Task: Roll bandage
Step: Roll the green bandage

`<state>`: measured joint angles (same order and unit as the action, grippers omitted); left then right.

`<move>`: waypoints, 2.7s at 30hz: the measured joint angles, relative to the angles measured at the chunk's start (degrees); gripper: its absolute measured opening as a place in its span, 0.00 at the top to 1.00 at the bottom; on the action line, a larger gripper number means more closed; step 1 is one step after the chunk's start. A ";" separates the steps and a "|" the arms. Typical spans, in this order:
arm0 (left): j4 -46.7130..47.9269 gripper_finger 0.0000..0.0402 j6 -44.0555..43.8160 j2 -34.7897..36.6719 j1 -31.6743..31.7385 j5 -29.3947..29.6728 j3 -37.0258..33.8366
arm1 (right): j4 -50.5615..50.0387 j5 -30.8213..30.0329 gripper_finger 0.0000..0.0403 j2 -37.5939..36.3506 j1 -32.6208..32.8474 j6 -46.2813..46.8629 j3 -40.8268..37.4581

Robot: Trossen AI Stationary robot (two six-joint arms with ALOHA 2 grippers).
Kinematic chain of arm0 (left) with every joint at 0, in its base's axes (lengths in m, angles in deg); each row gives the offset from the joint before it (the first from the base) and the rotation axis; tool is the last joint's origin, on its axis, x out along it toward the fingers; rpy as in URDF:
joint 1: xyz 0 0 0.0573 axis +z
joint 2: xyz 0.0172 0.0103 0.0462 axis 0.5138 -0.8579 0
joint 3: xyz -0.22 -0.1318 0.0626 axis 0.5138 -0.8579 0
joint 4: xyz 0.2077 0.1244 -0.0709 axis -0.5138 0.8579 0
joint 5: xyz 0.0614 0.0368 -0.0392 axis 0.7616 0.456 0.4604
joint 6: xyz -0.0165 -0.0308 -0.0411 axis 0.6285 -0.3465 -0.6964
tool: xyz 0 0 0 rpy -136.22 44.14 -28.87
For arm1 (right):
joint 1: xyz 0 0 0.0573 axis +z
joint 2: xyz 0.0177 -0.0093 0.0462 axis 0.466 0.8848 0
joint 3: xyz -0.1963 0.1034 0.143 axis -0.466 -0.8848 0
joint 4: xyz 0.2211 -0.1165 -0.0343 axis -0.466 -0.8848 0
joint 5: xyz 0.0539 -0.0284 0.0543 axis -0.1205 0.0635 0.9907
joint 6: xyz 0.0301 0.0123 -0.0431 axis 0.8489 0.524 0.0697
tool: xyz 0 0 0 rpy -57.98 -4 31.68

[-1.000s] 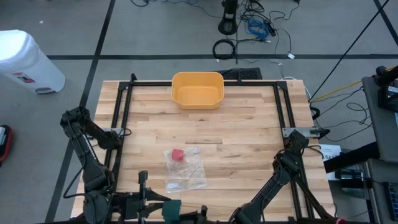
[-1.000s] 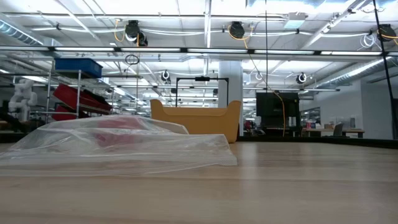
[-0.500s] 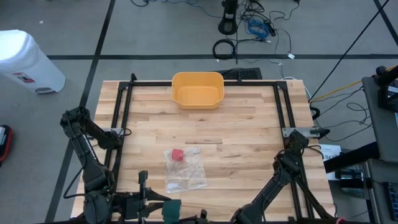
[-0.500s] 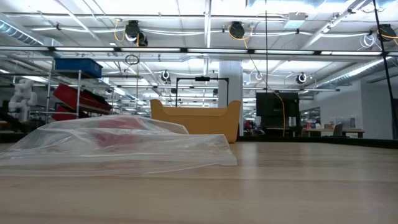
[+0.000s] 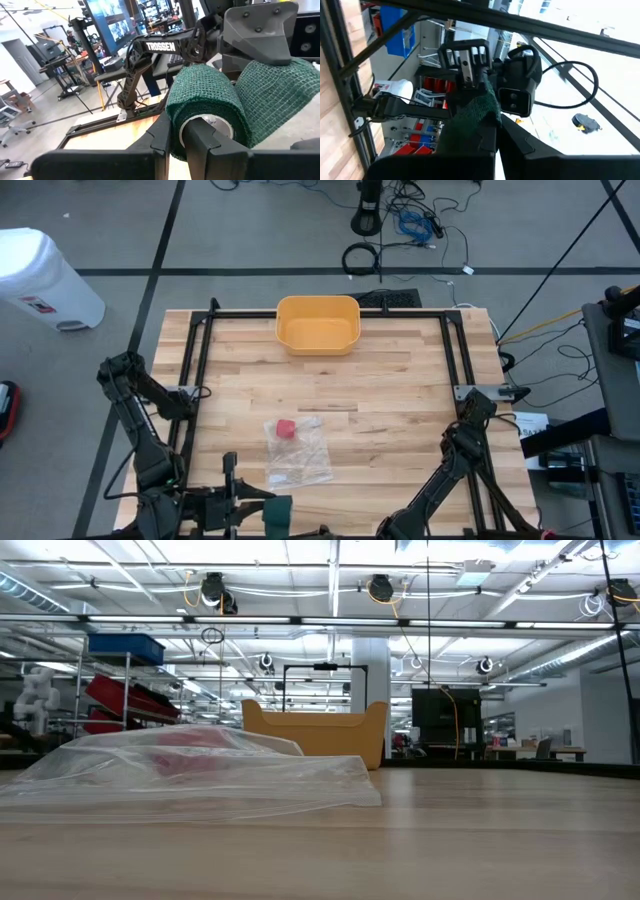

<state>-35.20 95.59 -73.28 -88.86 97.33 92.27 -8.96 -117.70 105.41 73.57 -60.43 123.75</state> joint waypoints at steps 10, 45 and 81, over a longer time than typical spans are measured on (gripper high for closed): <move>0.56 0.90 -1.57 0.00 1.06 0.00 0.00 | 6.09 -1.42 1.00 -0.69 -1.78 -0.79 0.00; -0.42 0.90 0.04 0.04 -0.40 1.68 0.01 | 14.06 -10.26 1.00 -1.16 -2.24 -1.49 -0.02; -0.05 0.90 0.50 -0.02 -0.97 -1.16 0.00 | 15.89 -8.14 0.86 -1.22 -6.70 1.43 0.07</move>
<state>-35.25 96.09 -73.30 -89.83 96.17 92.27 6.93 -125.84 104.18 66.87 -59.00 123.81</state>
